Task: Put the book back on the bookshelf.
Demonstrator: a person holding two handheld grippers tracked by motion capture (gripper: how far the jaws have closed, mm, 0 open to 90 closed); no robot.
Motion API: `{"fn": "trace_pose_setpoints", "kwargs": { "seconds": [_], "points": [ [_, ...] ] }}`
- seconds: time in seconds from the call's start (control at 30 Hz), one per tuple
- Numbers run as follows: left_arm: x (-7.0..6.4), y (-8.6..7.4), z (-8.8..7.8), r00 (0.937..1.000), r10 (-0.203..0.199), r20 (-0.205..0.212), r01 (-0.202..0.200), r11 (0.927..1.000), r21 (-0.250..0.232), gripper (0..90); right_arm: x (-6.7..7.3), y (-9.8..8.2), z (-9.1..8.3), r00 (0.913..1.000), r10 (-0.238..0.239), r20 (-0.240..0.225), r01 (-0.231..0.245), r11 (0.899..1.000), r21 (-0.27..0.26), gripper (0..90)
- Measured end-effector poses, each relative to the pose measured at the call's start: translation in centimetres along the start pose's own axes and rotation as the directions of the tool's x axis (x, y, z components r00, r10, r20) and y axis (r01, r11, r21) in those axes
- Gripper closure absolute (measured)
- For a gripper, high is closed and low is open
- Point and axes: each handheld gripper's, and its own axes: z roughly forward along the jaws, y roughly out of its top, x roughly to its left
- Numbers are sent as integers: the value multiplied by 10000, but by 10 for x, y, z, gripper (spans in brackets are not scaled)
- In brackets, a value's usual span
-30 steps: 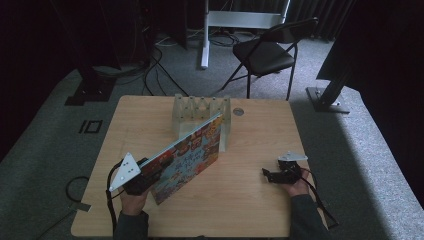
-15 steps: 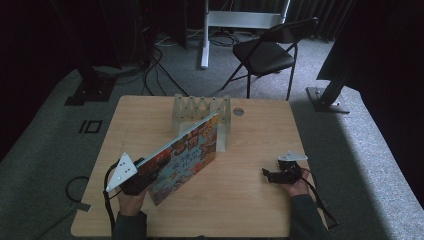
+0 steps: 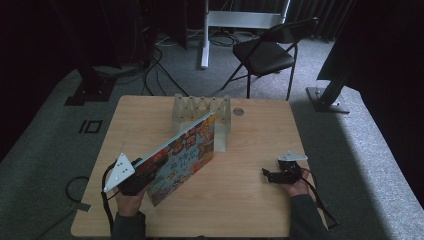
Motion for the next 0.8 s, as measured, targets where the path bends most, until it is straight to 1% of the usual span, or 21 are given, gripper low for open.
{"fn": "trace_pose_setpoints", "kwargs": {
  "seconds": [0.2, 0.37, 0.73, 0.8],
  "points": [
    [1, 0, -2, 10000, -29, -93, 29, 10000, -1, 802, 0, 0, 0, 10000, -1, 0, 1, 10000, -1, 166],
    [3, -1, -5, 9997, -153, -184, 152, 9999, -37, 802, 0, 0, 0, 10000, -2, 2, 2, 10000, -1, 166],
    [6, -1, -8, 9988, -283, -402, 281, 9996, -48, 802, 0, 0, 0, 10000, -3, 2, 3, 10000, -2, 166],
    [6, -1, -9, 9982, -339, -492, 336, 9994, -69, 802, 0, 0, 0, 10000, -2, 2, 2, 10000, -1, 166]
  ]
}}
